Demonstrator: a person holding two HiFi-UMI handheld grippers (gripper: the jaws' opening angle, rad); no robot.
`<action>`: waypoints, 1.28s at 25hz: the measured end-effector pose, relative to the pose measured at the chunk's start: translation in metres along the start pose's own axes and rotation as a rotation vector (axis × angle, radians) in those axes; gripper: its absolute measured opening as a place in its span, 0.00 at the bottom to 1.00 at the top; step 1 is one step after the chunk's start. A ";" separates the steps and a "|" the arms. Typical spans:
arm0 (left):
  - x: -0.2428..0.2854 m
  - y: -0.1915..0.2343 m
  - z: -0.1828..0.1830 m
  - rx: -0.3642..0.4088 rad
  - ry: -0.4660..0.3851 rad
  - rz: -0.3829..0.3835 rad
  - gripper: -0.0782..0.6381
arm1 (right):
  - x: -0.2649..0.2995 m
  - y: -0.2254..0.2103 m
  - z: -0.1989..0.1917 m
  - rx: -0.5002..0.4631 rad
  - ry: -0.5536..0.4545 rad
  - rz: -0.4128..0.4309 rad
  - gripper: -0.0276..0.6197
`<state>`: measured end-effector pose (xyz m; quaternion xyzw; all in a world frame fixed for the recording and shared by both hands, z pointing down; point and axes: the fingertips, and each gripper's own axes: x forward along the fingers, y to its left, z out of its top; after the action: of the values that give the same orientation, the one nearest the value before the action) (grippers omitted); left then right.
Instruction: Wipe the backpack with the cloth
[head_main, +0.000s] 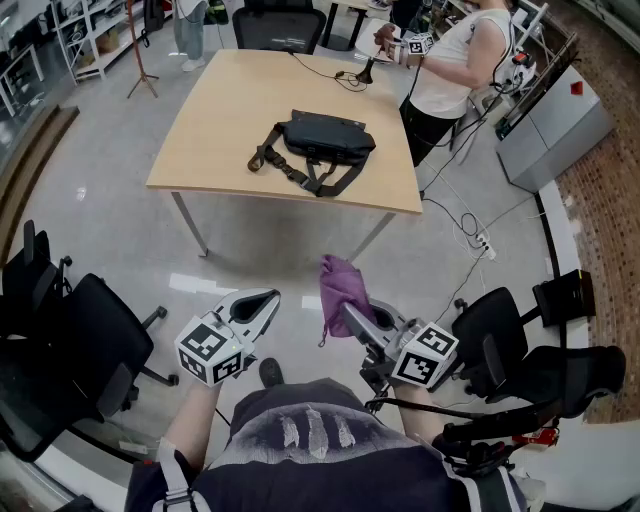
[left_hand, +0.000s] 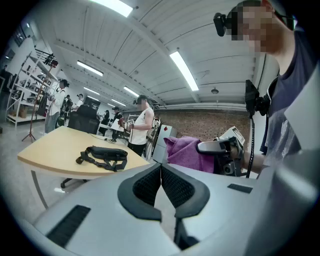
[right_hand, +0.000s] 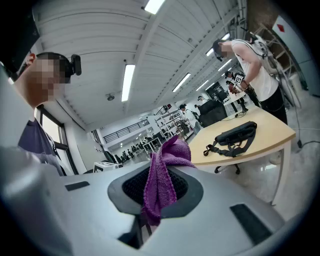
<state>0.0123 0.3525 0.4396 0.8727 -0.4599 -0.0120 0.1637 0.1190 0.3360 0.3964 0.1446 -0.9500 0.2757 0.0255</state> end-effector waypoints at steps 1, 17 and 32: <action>-0.001 0.012 0.010 0.015 -0.013 0.009 0.12 | 0.012 0.000 0.004 -0.031 0.008 -0.004 0.09; 0.047 0.119 0.075 0.054 -0.026 0.073 0.12 | 0.104 -0.079 0.069 -0.216 0.003 -0.014 0.09; 0.275 0.174 0.138 0.139 0.098 0.045 0.12 | 0.103 -0.294 0.161 -0.136 0.056 -0.035 0.09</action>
<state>0.0084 0.0015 0.3966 0.8709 -0.4705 0.0665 0.1255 0.1104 -0.0129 0.4248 0.1515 -0.9627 0.2140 0.0665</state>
